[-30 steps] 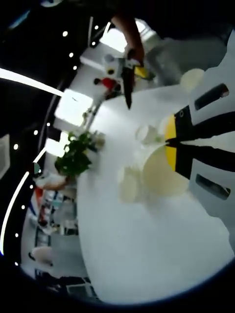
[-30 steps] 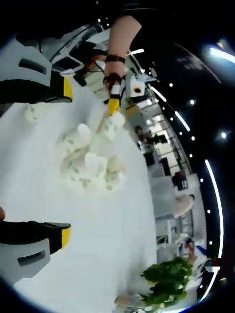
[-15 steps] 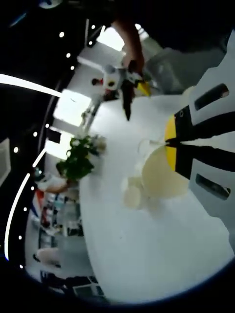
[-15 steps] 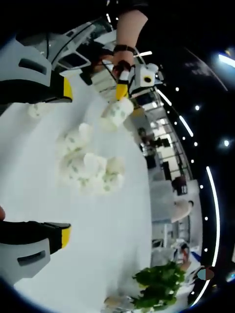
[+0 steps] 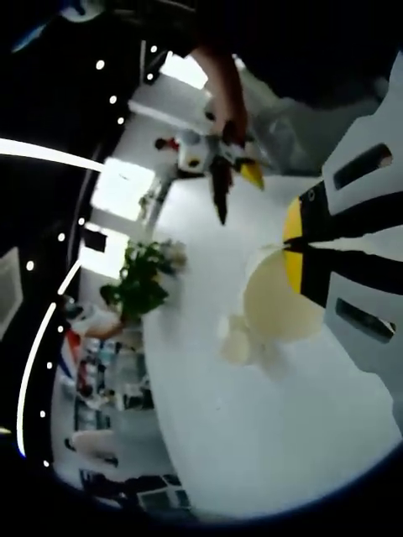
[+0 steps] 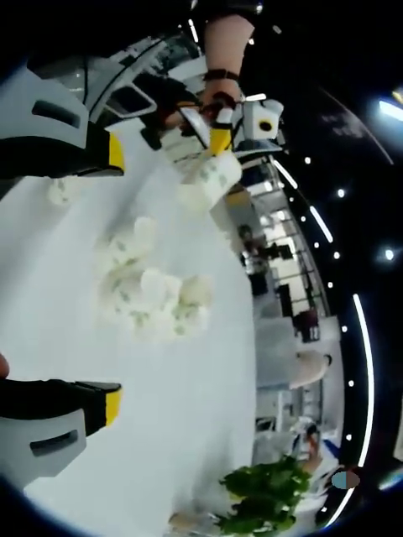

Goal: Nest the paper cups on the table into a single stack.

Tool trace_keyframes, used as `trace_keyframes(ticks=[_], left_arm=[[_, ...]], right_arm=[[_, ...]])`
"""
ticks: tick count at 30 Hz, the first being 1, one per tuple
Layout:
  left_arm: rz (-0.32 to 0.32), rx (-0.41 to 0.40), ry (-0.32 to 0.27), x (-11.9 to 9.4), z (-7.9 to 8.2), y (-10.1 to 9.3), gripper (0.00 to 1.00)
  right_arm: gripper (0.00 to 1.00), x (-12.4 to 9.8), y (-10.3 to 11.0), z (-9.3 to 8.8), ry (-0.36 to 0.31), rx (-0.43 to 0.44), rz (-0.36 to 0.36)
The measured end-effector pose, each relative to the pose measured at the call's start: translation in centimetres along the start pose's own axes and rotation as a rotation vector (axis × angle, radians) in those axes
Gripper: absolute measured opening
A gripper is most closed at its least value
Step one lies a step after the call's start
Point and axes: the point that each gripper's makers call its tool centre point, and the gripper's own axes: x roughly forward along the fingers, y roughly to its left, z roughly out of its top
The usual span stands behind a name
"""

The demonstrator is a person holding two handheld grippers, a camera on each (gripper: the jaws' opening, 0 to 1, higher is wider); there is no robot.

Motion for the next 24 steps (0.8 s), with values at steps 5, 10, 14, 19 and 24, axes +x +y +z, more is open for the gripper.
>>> trace_keyframes(ticks=[5, 10, 14, 19, 24], left_arm=[[-0.011, 0.024, 0.013, -0.3, 0.5, -0.8, 0.0], [-0.024, 0.039, 0.034, -0.4, 0.5, -1.6, 0.0], [-0.038, 0.055, 0.06, -0.2, 0.1, -2.3, 0.0], [-0.056, 0.059, 0.067, 0.2, 0.2, -2.9, 0.0], [-0.069, 0.074, 0.086, 0.1, 0.0, -3.6, 0.0]], right_arm=[[1.0, 0.2, 0.1, -0.1, 0.001, -0.001, 0.002], [1.0, 0.1, 0.5, -0.1, -0.006, -0.002, 0.005], [1.0, 0.0, 0.6, -0.1, -0.006, -0.002, 0.003], [1.0, -0.2, 0.7, -0.2, -0.007, -0.001, 0.002], [1.0, -0.3, 0.7, -0.5, -0.003, -0.001, -0.002]])
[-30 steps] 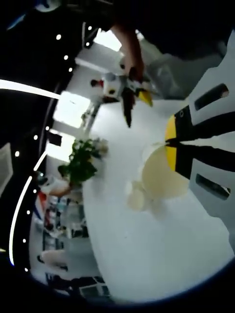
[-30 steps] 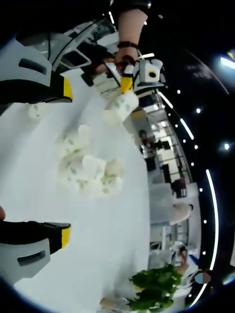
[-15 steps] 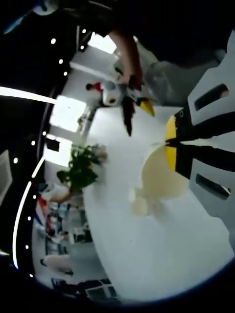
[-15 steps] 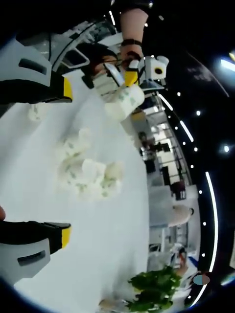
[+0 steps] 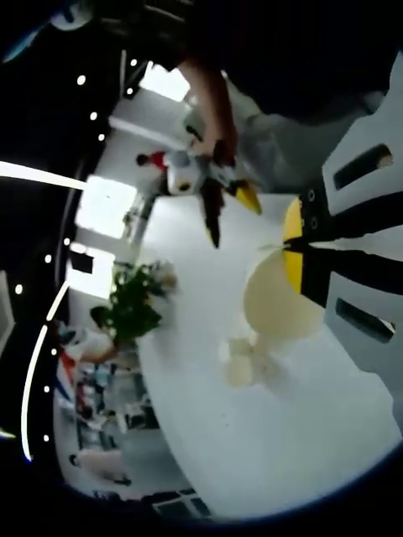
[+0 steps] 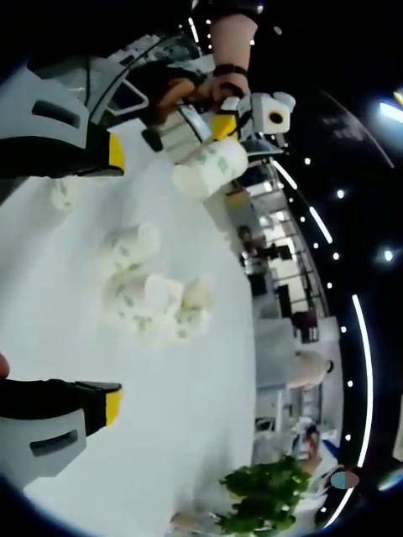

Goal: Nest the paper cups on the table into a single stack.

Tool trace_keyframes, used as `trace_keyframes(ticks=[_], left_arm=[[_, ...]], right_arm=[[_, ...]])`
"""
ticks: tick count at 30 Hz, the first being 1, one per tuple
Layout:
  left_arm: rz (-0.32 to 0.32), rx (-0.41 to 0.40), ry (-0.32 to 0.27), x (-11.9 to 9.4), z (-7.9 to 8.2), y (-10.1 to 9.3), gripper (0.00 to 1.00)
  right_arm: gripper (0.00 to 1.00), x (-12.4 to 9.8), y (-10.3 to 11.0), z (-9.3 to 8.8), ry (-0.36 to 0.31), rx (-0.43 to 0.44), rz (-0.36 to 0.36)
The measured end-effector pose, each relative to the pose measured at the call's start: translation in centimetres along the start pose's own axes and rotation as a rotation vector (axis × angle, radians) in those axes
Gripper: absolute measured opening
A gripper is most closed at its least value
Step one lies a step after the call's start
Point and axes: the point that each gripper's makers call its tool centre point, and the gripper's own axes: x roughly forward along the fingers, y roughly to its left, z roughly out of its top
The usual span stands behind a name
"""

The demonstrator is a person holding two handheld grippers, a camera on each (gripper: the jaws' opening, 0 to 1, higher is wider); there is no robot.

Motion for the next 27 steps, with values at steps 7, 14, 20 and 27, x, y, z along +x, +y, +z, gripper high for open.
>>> trace_keyframes(ticks=[7, 14, 20, 27], left_arm=[[-0.003, 0.015, 0.015, -0.4, -0.1, -0.7, 0.0], [-0.024, 0.039, 0.055, -0.3, -0.9, -1.7, 0.0], [-0.042, 0.064, 0.093, 0.3, -1.5, -2.6, 0.0], [-0.071, 0.121, 0.149, 1.0, -2.1, -3.8, 0.0]], right_arm=[[1.0, -0.2, 0.1, 0.1, -0.002, -0.008, -0.001], [1.0, -0.2, 0.4, 0.1, 0.004, -0.016, 0.004], [1.0, 0.0, 0.3, -0.1, 0.007, -0.018, 0.006], [1.0, 0.0, 0.2, -0.4, 0.008, -0.015, 0.003]])
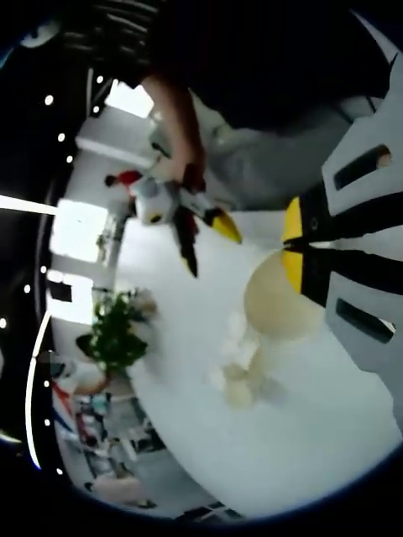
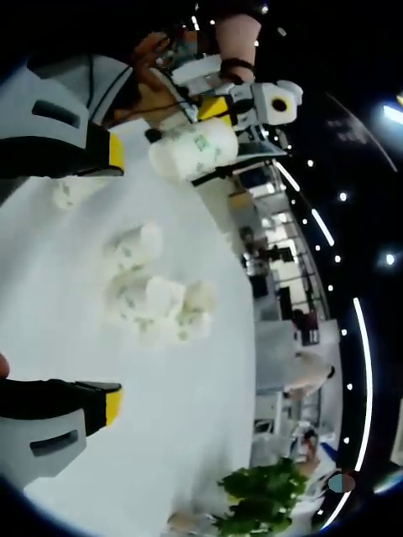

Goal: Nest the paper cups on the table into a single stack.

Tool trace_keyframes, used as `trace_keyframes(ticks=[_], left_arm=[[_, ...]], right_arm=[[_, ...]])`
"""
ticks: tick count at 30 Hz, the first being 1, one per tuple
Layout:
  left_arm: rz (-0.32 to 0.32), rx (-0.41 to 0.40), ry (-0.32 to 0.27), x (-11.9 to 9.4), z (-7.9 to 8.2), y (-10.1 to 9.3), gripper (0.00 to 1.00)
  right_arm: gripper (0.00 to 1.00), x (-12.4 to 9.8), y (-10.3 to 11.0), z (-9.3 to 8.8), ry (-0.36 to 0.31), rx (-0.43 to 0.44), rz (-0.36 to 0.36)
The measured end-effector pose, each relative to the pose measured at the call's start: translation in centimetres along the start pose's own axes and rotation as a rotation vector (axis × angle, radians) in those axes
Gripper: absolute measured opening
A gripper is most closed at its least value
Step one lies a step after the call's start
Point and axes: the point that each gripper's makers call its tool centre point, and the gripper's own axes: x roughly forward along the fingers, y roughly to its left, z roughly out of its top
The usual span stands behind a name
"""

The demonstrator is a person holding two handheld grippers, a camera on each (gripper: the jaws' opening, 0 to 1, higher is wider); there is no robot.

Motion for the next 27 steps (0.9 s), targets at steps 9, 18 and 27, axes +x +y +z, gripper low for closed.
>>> trace_keyframes(ticks=[9, 18, 27], left_arm=[[-0.011, 0.067, 0.06, 0.8, -0.6, -1.4, 0.0], [0.005, 0.233, 0.151, 1.3, -2.3, -1.8, 0.0], [-0.012, 0.323, 0.217, 1.9, -3.4, -2.9, 0.0]], right_arm=[[1.0, -0.2, -0.2, -0.4, -0.006, 0.016, -0.004], [1.0, -0.2, 0.1, -0.9, 0.001, 0.019, 0.001], [1.0, -0.2, 0.2, -1.0, 0.001, 0.024, 0.0]])
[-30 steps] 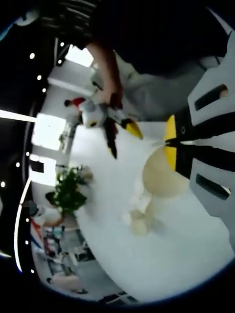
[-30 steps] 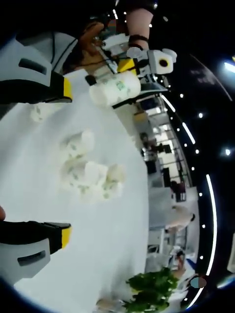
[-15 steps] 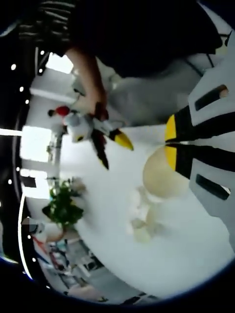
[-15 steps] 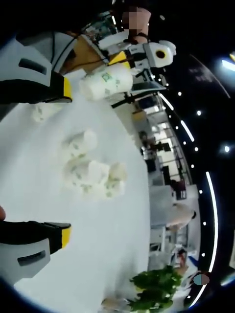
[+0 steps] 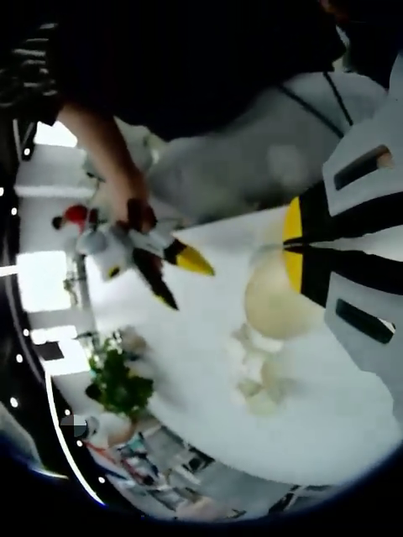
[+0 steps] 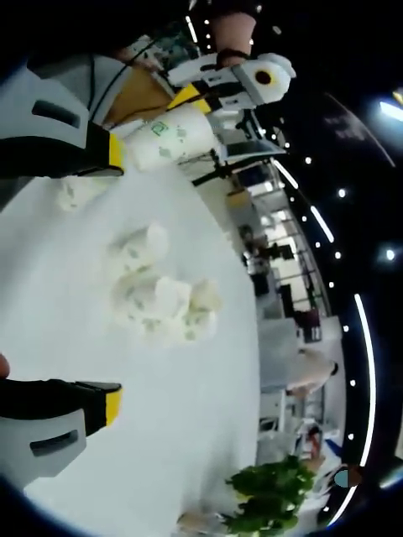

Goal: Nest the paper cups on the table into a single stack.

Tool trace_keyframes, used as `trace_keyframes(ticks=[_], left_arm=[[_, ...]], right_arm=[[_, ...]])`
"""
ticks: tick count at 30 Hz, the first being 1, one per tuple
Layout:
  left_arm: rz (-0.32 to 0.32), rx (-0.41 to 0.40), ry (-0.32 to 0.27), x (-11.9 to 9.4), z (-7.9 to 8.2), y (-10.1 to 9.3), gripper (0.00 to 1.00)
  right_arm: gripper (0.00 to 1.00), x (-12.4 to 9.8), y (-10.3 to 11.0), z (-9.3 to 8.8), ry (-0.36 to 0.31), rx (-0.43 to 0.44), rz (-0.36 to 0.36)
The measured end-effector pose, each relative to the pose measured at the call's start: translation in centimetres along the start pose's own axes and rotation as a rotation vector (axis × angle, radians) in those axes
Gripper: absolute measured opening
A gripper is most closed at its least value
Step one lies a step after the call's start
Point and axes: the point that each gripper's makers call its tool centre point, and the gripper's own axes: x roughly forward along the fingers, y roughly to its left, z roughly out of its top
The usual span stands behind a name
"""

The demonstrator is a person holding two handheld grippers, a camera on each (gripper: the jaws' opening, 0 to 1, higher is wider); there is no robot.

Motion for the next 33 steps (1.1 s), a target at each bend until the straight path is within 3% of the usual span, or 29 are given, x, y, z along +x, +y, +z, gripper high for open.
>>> trace_keyframes(ticks=[5, 10, 14, 28, 33], left_arm=[[-0.01, 0.055, 0.014, 0.4, 0.4, -0.7, 0.0], [-0.041, 0.135, 0.092, 1.0, -0.6, -1.4, 0.0], [-0.056, 0.165, 0.109, 1.5, -0.6, -1.9, 0.0], [-0.086, 0.306, 0.2, 2.8, -1.2, -2.4, 0.0], [-0.103, 0.429, 0.26, 3.4, -2.0, -2.6, 0.0]], right_arm=[[1.0, 0.0, 0.0, -0.3, 0.004, 0.0, -0.001], [1.0, -0.1, -0.1, -0.5, 0.008, 0.003, -0.002], [1.0, -0.2, -0.1, -0.5, 0.005, 0.008, -0.004], [1.0, -0.1, -0.1, -0.6, 0.008, 0.016, -0.002], [1.0, -0.2, -0.1, -0.7, 0.01, 0.017, 0.0]])
